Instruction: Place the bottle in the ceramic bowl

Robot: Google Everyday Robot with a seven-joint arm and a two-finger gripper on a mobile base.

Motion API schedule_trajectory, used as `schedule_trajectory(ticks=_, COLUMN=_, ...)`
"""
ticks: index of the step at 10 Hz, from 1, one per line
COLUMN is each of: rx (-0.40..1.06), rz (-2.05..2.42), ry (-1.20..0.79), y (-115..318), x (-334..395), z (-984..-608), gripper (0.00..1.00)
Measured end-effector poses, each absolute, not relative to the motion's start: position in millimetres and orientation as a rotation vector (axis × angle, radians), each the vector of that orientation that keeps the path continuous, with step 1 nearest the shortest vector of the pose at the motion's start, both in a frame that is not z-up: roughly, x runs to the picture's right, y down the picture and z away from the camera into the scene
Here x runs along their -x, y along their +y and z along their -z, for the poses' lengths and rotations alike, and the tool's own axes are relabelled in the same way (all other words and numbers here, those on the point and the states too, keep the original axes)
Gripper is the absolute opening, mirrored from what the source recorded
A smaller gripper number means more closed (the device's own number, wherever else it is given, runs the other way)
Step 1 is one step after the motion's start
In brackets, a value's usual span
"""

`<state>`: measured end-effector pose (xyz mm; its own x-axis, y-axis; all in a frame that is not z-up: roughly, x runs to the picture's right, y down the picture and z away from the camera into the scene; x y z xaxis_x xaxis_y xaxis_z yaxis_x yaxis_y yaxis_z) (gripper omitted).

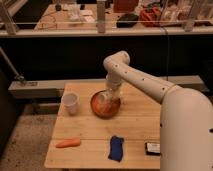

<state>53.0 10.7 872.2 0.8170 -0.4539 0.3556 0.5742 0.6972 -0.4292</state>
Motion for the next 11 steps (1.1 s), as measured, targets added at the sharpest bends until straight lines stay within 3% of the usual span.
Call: schedule_trajectory(ticks=11, rx=0.555, rz=0.603, ry=-0.240, y=11.3, x=-51.9, z=-872.4, gripper=0.44)
